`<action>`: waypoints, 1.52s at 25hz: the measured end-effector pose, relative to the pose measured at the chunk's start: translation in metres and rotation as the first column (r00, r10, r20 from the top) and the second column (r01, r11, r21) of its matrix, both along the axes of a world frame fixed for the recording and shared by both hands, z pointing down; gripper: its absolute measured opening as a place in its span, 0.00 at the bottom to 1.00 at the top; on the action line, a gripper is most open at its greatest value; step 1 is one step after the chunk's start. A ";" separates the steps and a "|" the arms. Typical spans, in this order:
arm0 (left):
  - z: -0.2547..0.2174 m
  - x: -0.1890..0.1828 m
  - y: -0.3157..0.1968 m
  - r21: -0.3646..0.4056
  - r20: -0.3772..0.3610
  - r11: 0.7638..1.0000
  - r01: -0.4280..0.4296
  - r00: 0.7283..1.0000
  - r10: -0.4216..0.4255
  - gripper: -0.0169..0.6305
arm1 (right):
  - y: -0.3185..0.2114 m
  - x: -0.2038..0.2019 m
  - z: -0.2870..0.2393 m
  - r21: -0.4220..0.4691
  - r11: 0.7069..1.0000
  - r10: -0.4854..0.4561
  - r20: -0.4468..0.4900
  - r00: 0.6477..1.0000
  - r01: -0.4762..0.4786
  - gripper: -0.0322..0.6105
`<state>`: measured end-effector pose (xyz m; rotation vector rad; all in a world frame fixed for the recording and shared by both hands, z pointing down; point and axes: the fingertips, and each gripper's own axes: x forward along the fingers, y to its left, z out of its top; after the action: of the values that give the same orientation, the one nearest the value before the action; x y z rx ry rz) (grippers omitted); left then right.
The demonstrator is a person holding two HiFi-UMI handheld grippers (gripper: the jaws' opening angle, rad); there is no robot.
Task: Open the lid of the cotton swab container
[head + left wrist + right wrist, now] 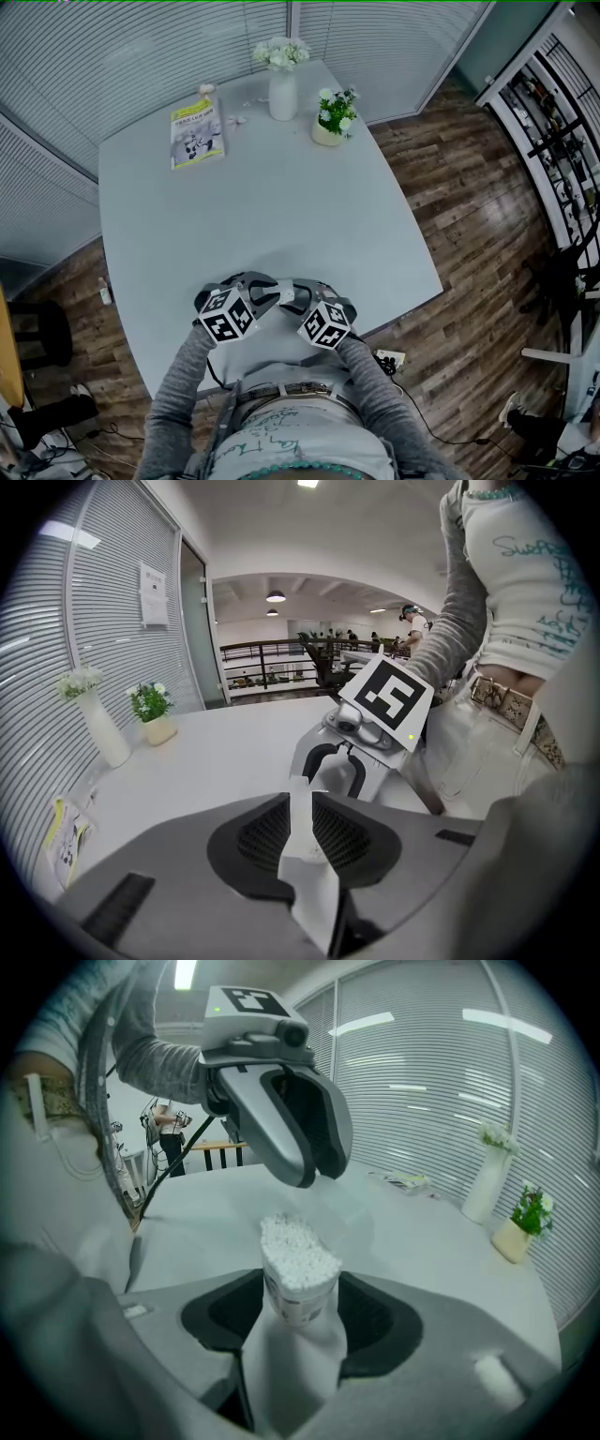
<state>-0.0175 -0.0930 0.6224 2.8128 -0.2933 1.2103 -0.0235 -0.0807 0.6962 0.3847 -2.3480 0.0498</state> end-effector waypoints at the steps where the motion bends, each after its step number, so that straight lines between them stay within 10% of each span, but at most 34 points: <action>1: 0.000 0.000 -0.002 -0.002 -0.004 1.000 0.007 1.000 -0.007 0.13 | 0.000 0.000 0.000 -0.001 1.000 0.000 0.001 1.000 0.000 0.44; 38: 0.044 -0.026 -0.051 0.006 0.069 0.970 0.244 0.967 -0.244 0.05 | -0.003 0.005 0.005 -0.023 0.999 0.040 -0.034 0.999 -0.041 0.41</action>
<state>-0.0436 -0.1443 0.6664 2.6368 -0.6209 1.2510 -0.0185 -0.0840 0.7011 0.4179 -2.3045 0.0895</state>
